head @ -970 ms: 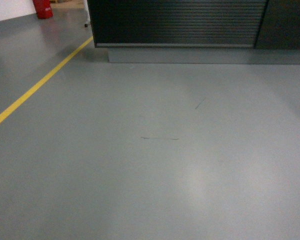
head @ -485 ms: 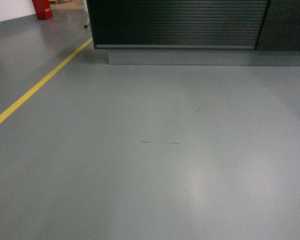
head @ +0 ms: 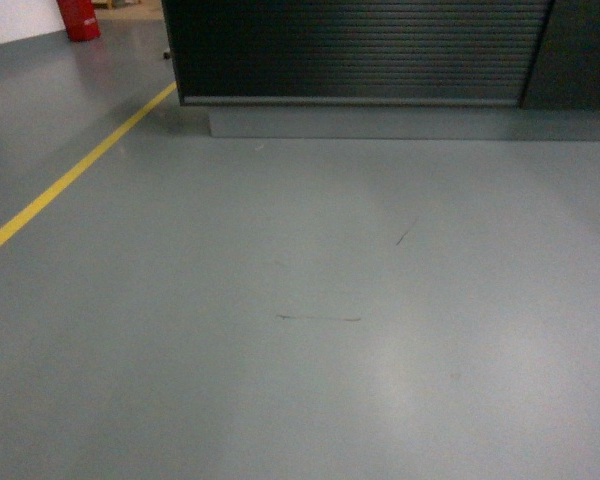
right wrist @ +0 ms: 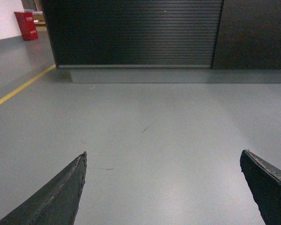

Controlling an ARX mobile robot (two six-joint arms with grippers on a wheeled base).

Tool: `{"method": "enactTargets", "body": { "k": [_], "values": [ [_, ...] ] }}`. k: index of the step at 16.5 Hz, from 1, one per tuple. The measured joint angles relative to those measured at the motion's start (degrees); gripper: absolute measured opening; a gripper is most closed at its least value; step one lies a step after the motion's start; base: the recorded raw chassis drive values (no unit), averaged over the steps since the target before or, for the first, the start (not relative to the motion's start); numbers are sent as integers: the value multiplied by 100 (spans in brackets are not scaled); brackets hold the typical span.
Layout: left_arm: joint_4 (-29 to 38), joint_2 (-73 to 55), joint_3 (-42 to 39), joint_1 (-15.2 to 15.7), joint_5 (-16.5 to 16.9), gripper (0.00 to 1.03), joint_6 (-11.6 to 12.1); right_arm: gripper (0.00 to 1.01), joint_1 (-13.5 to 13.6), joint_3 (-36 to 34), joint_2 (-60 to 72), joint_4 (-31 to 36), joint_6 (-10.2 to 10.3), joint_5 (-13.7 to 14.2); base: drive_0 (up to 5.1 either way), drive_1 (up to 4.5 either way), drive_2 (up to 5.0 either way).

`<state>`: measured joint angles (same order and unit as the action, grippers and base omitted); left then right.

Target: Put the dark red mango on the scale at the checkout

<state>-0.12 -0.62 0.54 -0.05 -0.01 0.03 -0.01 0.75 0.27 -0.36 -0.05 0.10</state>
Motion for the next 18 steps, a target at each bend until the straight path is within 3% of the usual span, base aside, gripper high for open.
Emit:
{"method": "enactTargets", "body": {
  "k": [18],
  "values": [
    [-11, 0, 0, 0, 2, 98, 0, 98, 0, 0, 0, 2, 0, -15, 2, 435, -432]
  ]
}}
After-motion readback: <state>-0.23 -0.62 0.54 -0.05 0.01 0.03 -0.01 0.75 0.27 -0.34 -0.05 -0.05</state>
